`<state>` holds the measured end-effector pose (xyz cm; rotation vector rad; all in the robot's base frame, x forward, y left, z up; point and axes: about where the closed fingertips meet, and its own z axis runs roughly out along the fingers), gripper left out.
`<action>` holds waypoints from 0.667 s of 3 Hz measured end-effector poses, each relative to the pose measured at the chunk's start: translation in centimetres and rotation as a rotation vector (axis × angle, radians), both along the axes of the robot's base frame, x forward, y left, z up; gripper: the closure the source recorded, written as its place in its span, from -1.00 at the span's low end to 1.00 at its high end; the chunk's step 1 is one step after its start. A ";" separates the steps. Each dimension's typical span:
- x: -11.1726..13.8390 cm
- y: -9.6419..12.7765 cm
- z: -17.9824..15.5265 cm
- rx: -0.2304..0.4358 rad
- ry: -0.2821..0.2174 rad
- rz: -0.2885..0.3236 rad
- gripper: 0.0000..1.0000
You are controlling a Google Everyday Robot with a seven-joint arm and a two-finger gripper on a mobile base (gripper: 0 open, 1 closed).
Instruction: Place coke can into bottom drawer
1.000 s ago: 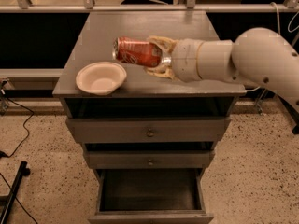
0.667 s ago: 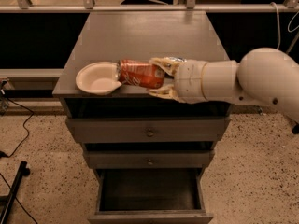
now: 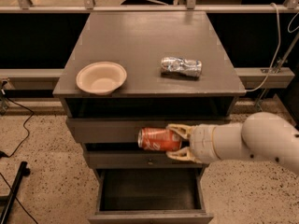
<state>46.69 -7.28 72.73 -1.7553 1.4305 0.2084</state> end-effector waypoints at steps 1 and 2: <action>-2.9 -1.4 -10.4 -0.032 0.101 -0.016 1.00; -2.9 -1.4 -10.4 -0.032 0.101 -0.016 1.00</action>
Offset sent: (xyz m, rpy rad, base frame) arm -0.0247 -0.0125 -0.0864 -0.0290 0.0891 -0.0106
